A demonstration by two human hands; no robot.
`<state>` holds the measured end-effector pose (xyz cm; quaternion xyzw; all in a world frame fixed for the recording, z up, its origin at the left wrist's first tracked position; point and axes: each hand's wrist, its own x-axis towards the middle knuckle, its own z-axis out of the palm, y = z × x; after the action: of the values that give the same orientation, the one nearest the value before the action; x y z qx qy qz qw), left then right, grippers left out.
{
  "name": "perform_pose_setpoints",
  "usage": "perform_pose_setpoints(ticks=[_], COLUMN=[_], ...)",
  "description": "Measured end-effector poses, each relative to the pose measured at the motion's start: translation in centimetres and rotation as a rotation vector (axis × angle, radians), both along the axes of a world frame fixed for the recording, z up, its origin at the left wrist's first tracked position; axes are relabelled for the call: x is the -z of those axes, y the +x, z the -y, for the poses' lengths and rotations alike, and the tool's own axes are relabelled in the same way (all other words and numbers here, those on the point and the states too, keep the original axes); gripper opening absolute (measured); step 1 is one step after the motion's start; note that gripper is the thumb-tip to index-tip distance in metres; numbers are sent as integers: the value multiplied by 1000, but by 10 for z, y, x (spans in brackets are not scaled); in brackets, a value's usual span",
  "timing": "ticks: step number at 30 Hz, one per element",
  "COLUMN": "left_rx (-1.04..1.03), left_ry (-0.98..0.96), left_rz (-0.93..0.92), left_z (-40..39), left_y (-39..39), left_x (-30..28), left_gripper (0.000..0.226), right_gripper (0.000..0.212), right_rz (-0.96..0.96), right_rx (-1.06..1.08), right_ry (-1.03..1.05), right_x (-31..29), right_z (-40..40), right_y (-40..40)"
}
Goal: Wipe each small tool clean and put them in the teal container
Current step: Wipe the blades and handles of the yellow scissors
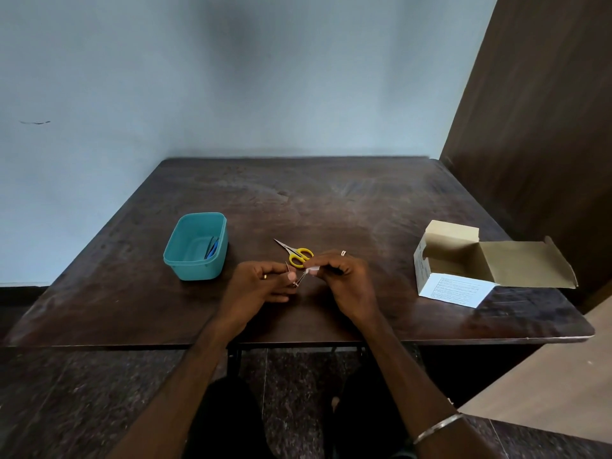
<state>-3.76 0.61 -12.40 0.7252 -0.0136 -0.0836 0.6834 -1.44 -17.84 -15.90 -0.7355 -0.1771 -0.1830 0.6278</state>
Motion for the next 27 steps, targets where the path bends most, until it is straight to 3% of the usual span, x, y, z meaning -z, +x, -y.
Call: perform_pose_setpoints(ticks=[6, 15, 27], left_rx=[134, 204, 132], left_ry=[182, 332, 540], left_rz=[15, 24, 127], left_z=[0, 3, 0], left_y=[1, 6, 5], left_x=[-14, -24, -35], left_gripper=[16, 17, 8], right_gripper=[32, 25, 27], right_rz=[-39, -85, -143], right_rx=[-67, -118, -74], right_ry=[51, 169, 253], right_x=[-2, 0, -11], right_z=[-2, -4, -1], right_y=[-1, -3, -7])
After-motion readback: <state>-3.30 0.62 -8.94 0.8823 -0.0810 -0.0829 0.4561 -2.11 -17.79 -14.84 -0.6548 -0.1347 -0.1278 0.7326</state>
